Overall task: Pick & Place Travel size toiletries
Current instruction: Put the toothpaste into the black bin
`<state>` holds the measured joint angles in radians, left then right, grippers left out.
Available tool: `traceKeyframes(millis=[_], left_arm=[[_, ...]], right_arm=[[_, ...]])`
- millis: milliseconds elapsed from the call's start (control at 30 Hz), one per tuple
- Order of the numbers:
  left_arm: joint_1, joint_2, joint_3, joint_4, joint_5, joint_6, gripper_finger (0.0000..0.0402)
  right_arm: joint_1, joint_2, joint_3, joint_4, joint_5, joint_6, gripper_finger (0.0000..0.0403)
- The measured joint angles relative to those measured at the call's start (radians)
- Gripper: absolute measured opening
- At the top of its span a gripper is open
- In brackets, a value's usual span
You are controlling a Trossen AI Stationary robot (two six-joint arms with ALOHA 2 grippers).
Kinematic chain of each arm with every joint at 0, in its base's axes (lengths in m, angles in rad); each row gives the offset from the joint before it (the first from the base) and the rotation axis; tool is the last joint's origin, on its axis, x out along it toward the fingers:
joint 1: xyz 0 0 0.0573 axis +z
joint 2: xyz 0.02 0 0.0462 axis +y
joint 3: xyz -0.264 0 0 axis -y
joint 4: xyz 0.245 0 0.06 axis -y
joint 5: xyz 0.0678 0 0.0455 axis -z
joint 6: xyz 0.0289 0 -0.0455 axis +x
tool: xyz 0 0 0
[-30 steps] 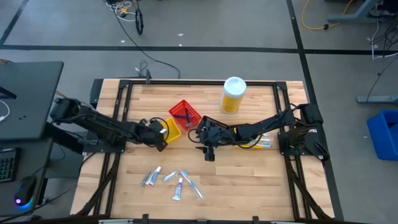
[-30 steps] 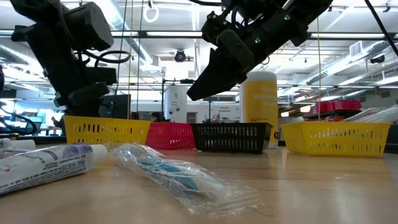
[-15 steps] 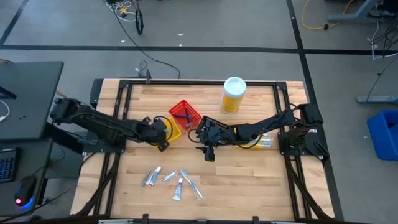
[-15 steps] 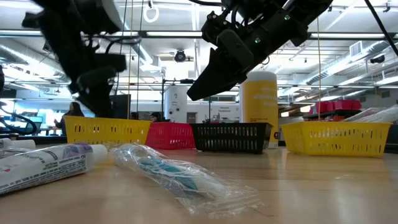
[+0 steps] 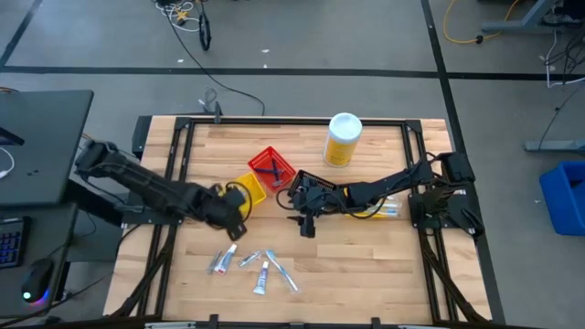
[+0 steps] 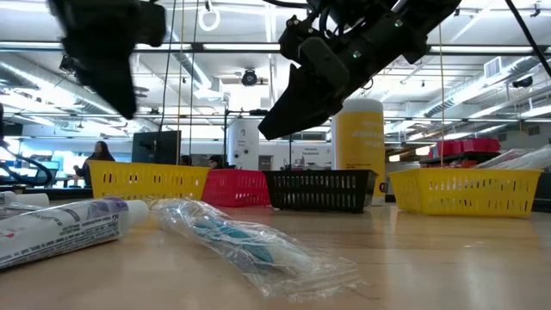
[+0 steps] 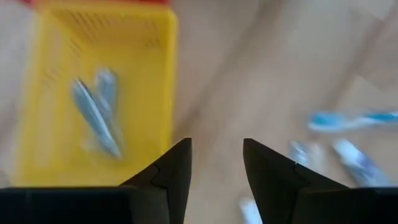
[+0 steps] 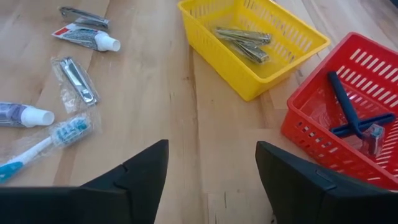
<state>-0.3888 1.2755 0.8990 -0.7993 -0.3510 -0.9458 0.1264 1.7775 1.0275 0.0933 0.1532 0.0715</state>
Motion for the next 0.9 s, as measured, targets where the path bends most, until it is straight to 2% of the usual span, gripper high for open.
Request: traceKeyframes(millis=[233, 367, 567, 900], left_arm=[[-0.209, 0.002, -0.031, -0.022, 0.016, -0.393, 0.0148], [-0.309, 0.002, -0.059, 0.002, 0.011, -0.541, 0.0143], [-0.367, 0.002, -0.143, 0.228, -0.022, -0.513, 0.0142], [-0.368, 0.003, -0.213, 0.254, -0.008, -0.541, 0.0153]], right_arm=[[0.018, 0.000, 0.000, 0.000, 0.000, 0.000, 0.0259], [0.020, 0.000, 0.000, -0.001, 0.000, 0.000, 0.0252], [0.021, 0.000, 0.000, -0.001, -0.008, 0.021, 0.0243], [0.046, 0.000, 0.000, 0.000, -0.011, 0.045, 0.0258]])
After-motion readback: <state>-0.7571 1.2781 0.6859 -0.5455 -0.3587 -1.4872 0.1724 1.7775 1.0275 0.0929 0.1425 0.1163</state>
